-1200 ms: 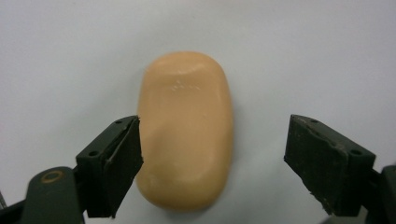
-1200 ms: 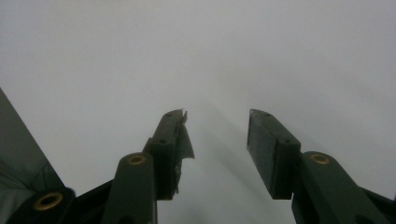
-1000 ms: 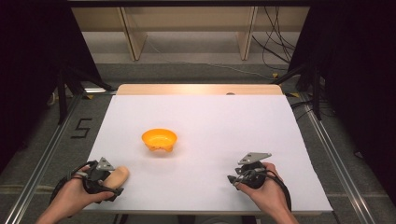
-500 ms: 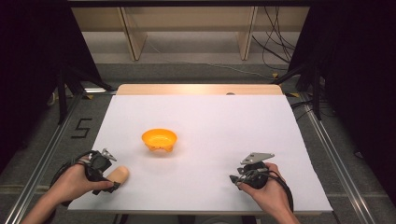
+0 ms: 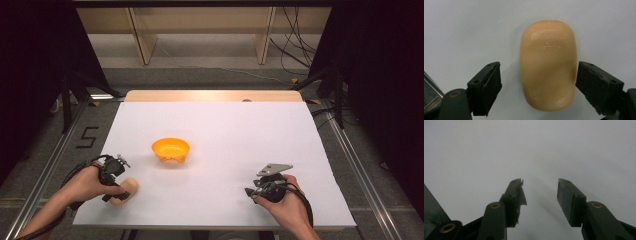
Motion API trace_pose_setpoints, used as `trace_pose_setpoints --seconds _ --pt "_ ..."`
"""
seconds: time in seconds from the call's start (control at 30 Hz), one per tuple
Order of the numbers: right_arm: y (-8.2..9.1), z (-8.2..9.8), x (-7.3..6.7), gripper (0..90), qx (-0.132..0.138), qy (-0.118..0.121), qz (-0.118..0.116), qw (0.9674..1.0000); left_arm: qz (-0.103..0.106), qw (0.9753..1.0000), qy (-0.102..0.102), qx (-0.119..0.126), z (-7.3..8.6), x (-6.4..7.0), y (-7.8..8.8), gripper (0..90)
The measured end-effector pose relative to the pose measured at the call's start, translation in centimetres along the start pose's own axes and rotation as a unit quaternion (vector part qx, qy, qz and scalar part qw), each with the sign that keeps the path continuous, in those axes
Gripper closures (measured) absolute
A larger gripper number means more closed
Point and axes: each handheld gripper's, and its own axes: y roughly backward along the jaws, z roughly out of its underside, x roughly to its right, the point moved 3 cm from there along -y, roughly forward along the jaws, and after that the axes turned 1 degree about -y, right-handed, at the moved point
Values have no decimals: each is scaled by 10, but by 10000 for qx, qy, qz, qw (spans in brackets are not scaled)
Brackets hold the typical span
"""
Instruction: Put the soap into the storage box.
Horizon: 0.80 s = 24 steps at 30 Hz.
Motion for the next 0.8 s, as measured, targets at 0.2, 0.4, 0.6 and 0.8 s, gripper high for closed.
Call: trace_pose_setpoints --seconds 0.2,0.4,0.6,0.8 --pt "-1 0 -1 544 55 -58 -20 10000 54 9999 52 -80 -7 4 -9 195" --pt "-2 0 0 542 85 0 6 10000 83 9996 147 -241 -11 7 -17 193" --pt "-2 0 0 539 50 -58 -27 10000 59 9993 218 -294 -13 8 -21 206" --pt "-2 0 0 537 14 -58 -30 10000 167 9987 265 -396 -14 8 -26 247"
